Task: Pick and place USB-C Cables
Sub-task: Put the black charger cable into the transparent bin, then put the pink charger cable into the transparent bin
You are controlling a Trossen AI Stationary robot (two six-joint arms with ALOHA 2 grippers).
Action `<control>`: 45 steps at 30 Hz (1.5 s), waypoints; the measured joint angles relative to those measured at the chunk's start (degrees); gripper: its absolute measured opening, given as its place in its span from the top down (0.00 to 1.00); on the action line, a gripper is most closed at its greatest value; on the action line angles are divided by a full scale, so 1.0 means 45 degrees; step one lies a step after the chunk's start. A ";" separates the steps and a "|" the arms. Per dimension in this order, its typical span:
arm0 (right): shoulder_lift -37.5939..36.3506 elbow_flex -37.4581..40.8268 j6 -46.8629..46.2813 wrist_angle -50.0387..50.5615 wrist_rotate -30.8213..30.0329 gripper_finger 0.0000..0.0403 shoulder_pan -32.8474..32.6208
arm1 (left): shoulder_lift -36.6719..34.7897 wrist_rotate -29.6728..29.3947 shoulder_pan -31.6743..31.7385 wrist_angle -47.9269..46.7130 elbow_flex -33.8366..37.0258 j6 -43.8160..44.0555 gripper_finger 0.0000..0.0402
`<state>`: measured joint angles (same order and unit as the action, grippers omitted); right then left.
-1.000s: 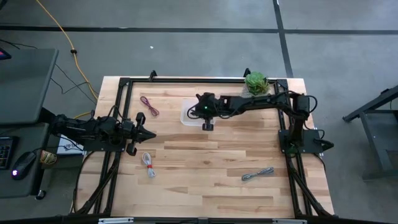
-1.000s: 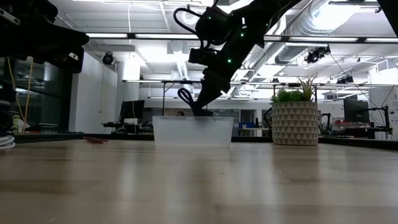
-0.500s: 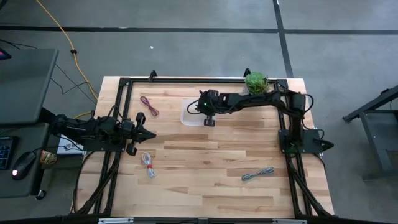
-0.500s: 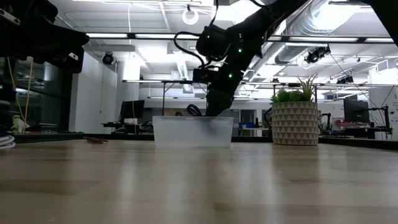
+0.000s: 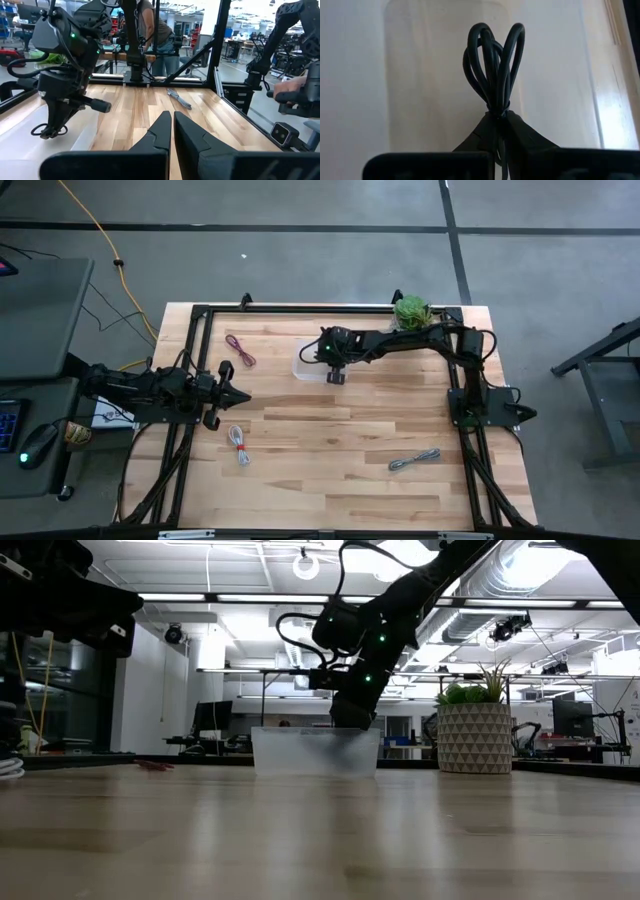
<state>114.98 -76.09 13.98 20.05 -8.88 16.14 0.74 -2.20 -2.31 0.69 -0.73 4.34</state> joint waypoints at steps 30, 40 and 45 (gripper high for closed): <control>-0.2479 0.0019 0.0207 0.1259 -0.0145 0.49 -0.0010 | 0.0001 0.0000 0.0001 0.0000 0.0001 0.0000 0.99; -0.6036 0.2071 -0.1670 0.3122 0.1777 0.49 -0.0330 | -0.0001 0.0000 0.0004 0.0000 0.0002 0.0000 0.99; -0.9035 0.5838 -0.2474 0.0645 0.1798 0.49 -0.0421 | 0.0000 0.0000 0.0003 0.0000 0.0002 0.0000 0.99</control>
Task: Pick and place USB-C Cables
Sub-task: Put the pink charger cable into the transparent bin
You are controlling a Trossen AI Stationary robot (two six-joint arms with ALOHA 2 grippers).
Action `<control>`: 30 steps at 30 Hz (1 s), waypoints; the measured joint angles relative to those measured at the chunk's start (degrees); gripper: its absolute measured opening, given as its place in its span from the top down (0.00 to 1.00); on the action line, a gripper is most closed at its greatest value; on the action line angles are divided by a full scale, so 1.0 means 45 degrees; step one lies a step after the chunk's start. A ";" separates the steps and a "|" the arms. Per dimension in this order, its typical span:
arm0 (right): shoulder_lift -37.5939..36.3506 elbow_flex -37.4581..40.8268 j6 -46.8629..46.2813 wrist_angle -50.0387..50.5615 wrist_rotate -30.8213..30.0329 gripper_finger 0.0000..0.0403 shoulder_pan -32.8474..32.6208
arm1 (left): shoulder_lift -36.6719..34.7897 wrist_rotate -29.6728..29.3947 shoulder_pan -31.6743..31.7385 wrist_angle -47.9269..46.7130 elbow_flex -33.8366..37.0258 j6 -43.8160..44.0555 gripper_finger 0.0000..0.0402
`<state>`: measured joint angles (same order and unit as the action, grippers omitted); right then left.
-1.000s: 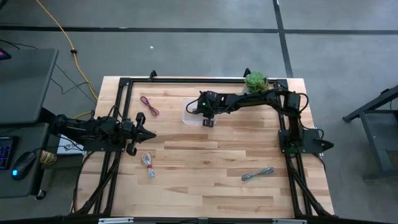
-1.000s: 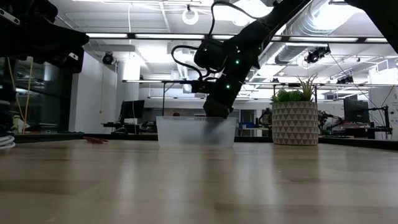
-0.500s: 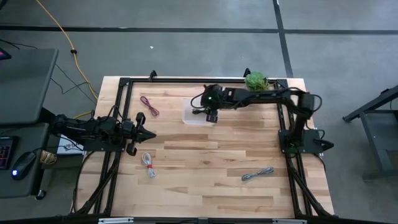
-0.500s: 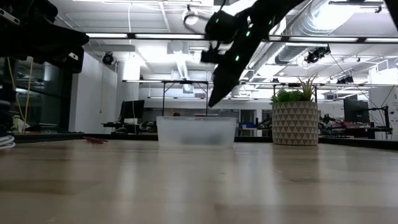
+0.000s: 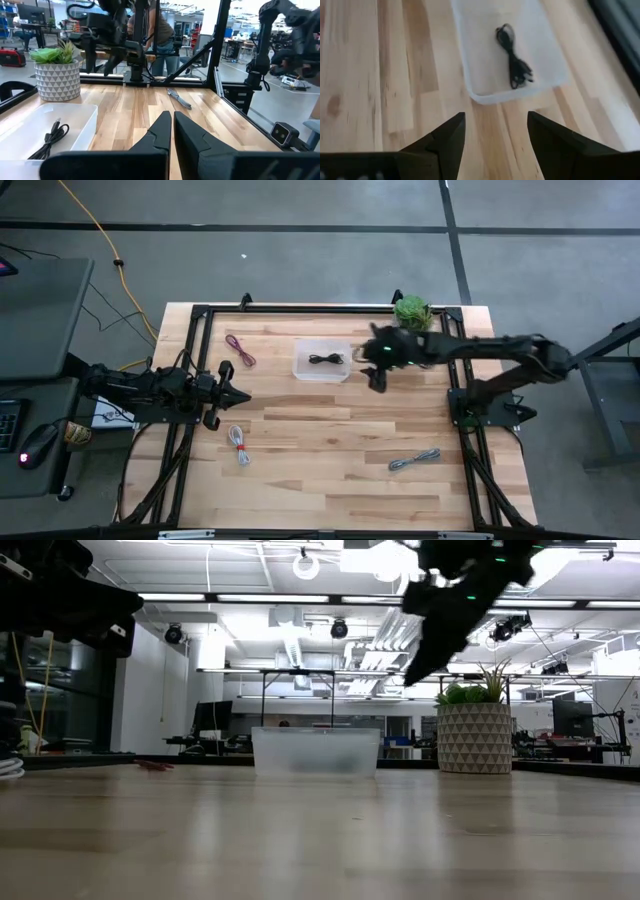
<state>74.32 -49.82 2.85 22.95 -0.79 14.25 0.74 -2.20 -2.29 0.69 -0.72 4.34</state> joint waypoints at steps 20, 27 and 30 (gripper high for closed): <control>-0.6583 0.5858 0.0434 -0.9575 0.0081 0.49 0.0022 | 0.0003 0.0000 0.0002 0.0000 0.0001 0.0000 0.99; -0.6273 0.5858 0.0031 -0.9646 0.0086 0.49 0.0023 | 0.0003 0.0000 0.0002 0.0000 0.0003 0.0000 0.99; -0.6149 0.5858 0.0031 -0.9693 0.0086 0.49 0.0023 | 0.0002 0.0000 -0.0003 0.0000 -0.0001 0.0000 0.99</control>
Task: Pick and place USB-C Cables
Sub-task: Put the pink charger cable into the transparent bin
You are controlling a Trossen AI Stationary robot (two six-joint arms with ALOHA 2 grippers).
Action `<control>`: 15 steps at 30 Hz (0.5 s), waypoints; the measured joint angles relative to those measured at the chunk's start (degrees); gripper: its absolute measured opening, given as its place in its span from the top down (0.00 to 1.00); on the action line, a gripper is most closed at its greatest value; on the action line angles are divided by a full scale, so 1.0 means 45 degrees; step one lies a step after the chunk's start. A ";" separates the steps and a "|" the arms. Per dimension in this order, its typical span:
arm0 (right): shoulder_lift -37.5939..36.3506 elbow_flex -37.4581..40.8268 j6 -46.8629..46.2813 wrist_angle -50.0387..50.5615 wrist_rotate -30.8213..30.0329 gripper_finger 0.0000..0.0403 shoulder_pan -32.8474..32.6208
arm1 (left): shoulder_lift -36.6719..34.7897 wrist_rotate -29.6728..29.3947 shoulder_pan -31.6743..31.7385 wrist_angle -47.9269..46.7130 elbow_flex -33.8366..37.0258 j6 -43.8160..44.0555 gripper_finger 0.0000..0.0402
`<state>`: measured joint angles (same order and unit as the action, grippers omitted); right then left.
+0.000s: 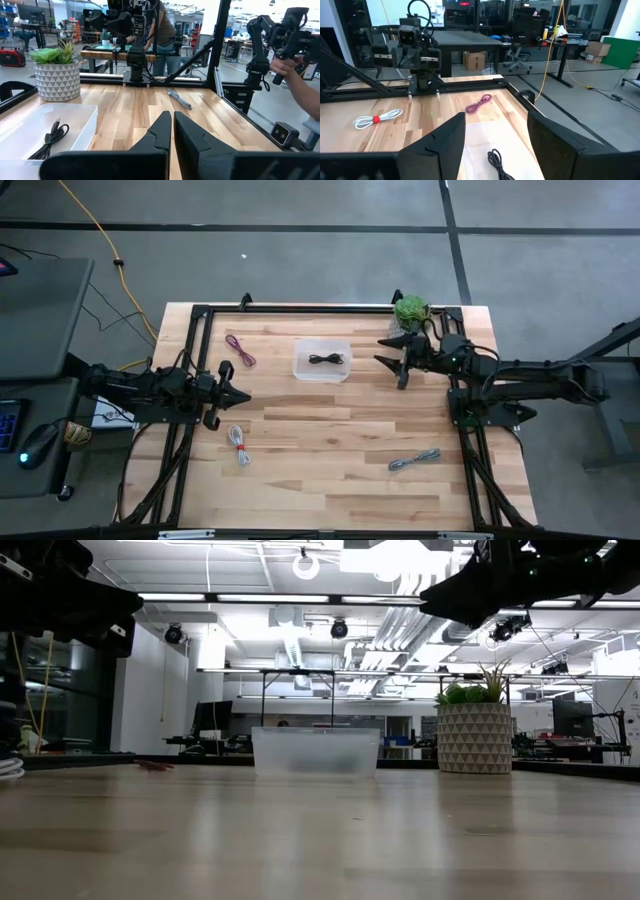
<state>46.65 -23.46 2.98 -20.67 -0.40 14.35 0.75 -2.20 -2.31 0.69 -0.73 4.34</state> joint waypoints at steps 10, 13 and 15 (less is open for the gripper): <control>-0.0005 0.0000 0.0000 -0.0038 -0.0002 0.49 0.0000 | -0.0001 -0.0228 0.0002 0.0034 0.0002 -0.0604 0.99; -0.0005 0.0000 0.0000 -0.0020 -0.0002 0.49 0.0000 | 0.0001 -0.0254 0.0003 0.0112 0.0001 -0.0595 0.99; -0.0005 0.0000 -0.0004 0.0045 0.0000 0.49 0.0000 | 0.0001 -0.0471 0.0005 0.0363 -0.0001 -0.0843 0.99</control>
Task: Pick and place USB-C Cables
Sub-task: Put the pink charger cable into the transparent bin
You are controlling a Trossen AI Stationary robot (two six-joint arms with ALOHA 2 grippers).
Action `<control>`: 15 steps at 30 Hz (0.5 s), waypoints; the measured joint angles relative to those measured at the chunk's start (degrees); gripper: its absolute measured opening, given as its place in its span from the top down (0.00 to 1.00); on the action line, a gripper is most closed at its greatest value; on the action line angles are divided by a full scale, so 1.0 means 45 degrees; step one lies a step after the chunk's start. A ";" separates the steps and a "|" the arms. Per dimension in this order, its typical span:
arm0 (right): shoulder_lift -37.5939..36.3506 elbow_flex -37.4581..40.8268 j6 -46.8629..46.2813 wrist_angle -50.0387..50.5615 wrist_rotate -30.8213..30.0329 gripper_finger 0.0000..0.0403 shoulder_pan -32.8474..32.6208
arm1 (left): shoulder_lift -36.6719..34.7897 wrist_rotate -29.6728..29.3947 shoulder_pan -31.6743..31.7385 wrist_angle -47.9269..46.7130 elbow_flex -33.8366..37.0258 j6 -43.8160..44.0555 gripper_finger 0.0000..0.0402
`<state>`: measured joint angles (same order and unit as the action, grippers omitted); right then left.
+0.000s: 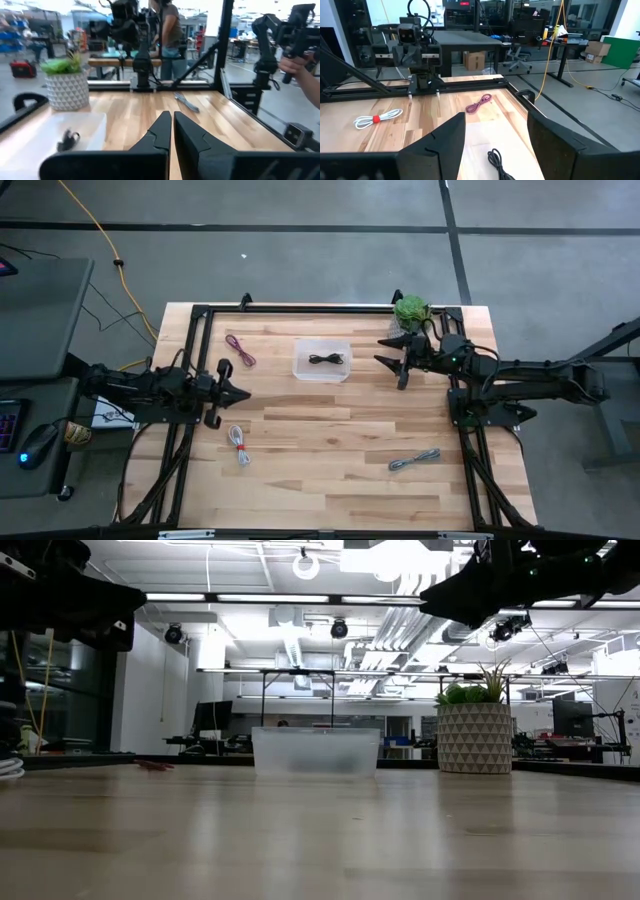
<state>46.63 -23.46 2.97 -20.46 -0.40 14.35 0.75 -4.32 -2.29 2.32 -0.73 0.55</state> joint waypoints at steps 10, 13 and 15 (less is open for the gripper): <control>0.0000 0.0000 -0.0001 0.0013 -0.0004 0.49 0.0000 | 0.0000 -0.0693 -0.0003 0.1155 0.0001 -0.0460 0.99; 0.0000 -0.0003 -0.0001 0.0001 -0.0005 0.49 0.0000 | 0.0000 -0.1482 0.0000 0.1964 0.0005 -0.1022 0.99; 0.0000 -0.0005 0.0000 -0.0039 -0.0005 0.49 0.0000 | 0.0008 -0.2061 0.0000 0.2630 0.0002 -0.1339 0.99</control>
<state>46.63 -23.49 2.97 -20.64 -0.43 14.35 0.79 -13.59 -2.28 14.16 -0.73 -5.48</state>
